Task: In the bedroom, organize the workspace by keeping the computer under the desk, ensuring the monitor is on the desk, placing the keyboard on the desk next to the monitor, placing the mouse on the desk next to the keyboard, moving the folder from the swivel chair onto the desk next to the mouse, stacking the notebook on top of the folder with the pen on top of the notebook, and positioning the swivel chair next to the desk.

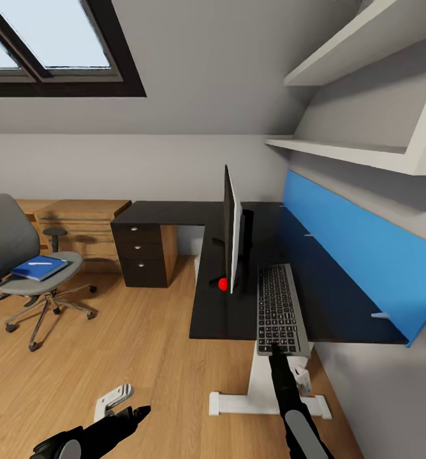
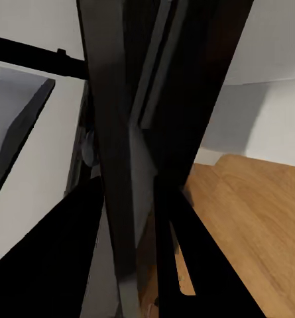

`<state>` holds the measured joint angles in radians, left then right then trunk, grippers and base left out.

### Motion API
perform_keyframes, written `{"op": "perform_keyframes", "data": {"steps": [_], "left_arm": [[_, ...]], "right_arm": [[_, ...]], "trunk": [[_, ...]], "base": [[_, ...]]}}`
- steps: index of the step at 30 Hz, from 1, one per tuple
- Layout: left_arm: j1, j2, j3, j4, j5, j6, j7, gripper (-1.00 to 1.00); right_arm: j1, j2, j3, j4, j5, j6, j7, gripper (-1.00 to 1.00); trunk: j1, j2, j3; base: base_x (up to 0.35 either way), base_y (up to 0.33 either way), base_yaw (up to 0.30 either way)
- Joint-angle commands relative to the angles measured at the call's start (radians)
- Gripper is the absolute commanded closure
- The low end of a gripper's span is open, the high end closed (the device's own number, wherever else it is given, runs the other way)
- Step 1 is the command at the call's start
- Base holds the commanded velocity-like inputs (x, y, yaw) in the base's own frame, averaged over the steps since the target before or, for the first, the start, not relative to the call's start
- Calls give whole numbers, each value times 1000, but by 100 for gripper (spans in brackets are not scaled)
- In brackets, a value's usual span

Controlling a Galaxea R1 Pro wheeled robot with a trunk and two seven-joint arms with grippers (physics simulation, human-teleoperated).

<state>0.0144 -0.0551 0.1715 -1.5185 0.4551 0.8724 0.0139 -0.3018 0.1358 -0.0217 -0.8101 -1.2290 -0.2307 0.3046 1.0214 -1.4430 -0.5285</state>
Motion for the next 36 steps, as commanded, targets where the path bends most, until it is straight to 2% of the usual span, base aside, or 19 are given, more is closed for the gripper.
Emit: {"op": "perform_keyframes", "data": {"steps": [1, 3, 5, 10, 15, 19, 22, 23, 26, 28, 31, 32, 36], "left_arm": [[0, -2, 5, 6, 5, -2, 45, -100], [0, -3, 4, 6, 5, -7, 82, -100], [0, -4, 4, 6, 5, -8, 91, -100], [0, -5, 3, 6, 6, -9, 95, -100], [0, -4, 5, 6, 6, -10, 95, -100], [0, -3, 5, 28, 6, -11, 95, -100], [0, 1, 6, 75, 5, -19, 91, -100], [0, 2, 7, 89, 4, -24, 90, -100], [-1, 14, 12, 199, 2, -142, 85, -100], [0, 31, 12, 266, 2, -227, 83, -100], [0, 41, 10, 341, 0, -276, 83, -100], [0, 43, 9, 377, -13, -289, 83, -100], [0, 44, 8, 445, -90, -308, 81, -100]], "right_arm": [[30, -5, -3, -102, -12, 3, 2, 100], [39, -5, -3, -123, -12, 4, 1, 100], [45, -5, -3, -132, -12, 4, 0, 100], [48, -5, -3, -137, -12, 4, -1, 100], [64, -5, -3, -163, -12, 4, -1, 100], [130, -5, -2, -262, -12, 4, -7, 100], [237, -6, -2, -360, 5, 2, -7, 100], [245, -6, -2, -366, 10, 1, -6, 100], [294, -12, -3, -386, 44, 0, 3, 100], [338, -15, -3, -391, 51, -2, 54, 100], [379, -15, -3, -389, 57, -20, 143, 100], [395, -15, -3, -386, 60, -40, 177, 100], [422, -15, -3, -358, 66, -67, 214, 100]], "trunk": [[-4, 7, 2], [-12, 21, 9], [-19, 35, 15], [-38, 70, 31], [-58, 105, 46], [-73, 133, 59], [-84, 154, 68], [-88, 161, 71], [-100, 182, 81], [-107, 196, 87], [-119, 217, 96], [-123, 224, 100], [-138, 252, 112]], "base": [[0, 0, 0], [0, 0, 0], [0, 0, 0], [-42, 0, 0], [-267, 0, 0], [-331, 0, 0], [-336, 0, 0], [-337, 0, 0], [-338, 0, 0], [-338, 0, 0], [-337, 0, 0], [-337, 0, 0], [-334, 0, 0]]}}
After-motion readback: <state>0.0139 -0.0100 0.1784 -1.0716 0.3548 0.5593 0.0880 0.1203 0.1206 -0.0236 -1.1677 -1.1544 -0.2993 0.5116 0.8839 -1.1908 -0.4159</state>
